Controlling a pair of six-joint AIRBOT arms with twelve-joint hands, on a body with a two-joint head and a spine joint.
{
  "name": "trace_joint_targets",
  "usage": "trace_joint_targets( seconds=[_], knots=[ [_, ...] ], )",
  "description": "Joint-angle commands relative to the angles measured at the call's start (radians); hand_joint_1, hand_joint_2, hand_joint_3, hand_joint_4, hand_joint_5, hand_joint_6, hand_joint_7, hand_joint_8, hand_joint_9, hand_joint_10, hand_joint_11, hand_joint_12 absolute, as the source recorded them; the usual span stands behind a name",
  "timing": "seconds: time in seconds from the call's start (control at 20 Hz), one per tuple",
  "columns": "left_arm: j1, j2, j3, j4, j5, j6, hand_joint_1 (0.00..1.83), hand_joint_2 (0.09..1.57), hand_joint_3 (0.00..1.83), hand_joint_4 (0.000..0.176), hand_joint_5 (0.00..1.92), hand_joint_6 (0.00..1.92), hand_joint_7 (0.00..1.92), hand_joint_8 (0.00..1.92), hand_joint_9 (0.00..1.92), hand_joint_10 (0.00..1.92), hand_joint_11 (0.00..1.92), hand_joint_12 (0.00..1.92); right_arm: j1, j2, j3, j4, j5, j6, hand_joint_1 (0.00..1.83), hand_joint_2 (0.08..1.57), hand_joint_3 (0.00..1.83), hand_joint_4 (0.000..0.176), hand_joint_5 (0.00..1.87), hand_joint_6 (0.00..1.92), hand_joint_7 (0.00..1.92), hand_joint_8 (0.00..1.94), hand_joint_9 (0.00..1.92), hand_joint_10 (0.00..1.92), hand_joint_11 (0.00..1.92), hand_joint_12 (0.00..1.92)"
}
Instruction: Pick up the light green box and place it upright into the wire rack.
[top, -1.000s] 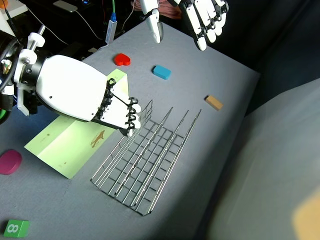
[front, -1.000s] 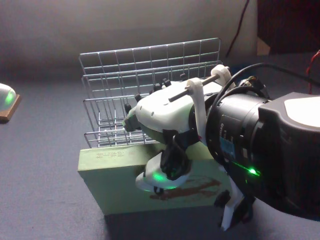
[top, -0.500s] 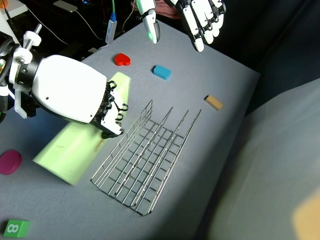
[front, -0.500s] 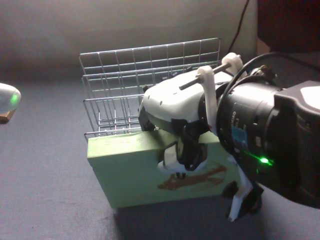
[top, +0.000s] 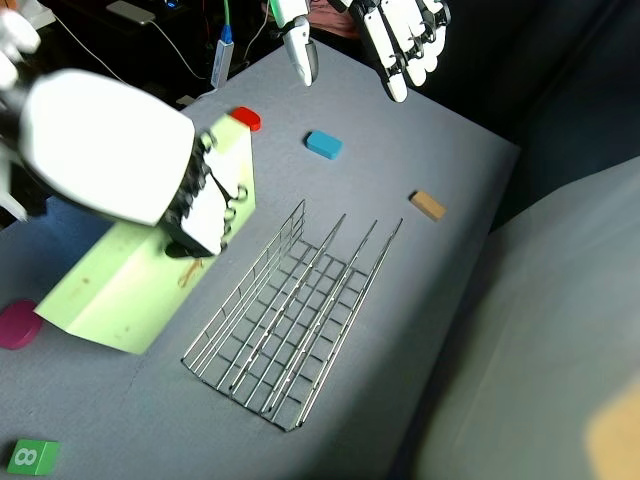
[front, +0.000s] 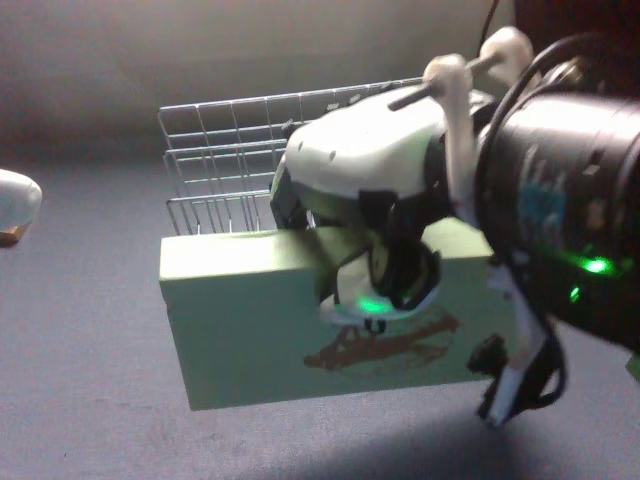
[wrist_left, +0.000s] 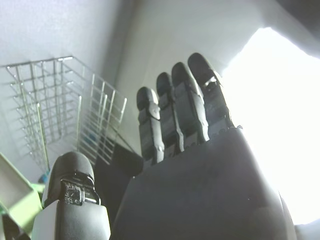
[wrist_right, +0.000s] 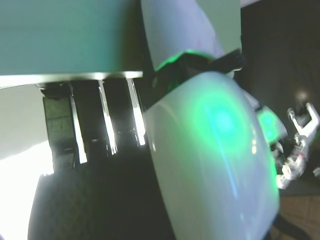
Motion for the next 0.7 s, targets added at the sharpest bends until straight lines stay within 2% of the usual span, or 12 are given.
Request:
trace_joint_targets(
  seconds=[0.0, 0.35, 0.65],
  knots=[
    [-0.013, 0.001, -0.002, 0.072, -0.039, 0.002, 0.12, 1.19, 0.00, 0.031, 0.37, 0.00, 0.32, 0.00, 0.26, 0.00, 0.00, 0.76, 0.034, 0.007, -0.007, -0.071, 0.042, -0.013, 1.36, 1.18, 0.00, 0.000, 0.75, 1.13, 0.94, 1.13, 0.76, 1.46, 0.68, 1.53],
    [-0.024, 0.001, -0.007, 0.068, -0.024, 0.003, 0.05, 1.22, 0.01, 0.028, 0.38, 0.00, 0.33, 0.00, 0.29, 0.01, 0.00, 0.78, 0.199, 0.032, -0.013, -0.070, 0.050, -0.123, 1.36, 1.17, 0.00, 0.000, 0.76, 1.13, 0.94, 1.11, 0.77, 1.45, 0.70, 1.53],
    [-0.024, 0.001, -0.008, 0.068, -0.024, 0.006, 0.05, 1.24, 0.00, 0.034, 0.27, 0.00, 0.26, 0.00, 0.25, 0.00, 0.00, 0.67, 0.219, -0.015, 0.021, -0.159, 0.067, -0.142, 1.35, 1.20, 0.00, 0.000, 0.70, 1.18, 0.93, 1.16, 0.74, 1.49, 0.67, 1.53]
  ],
)
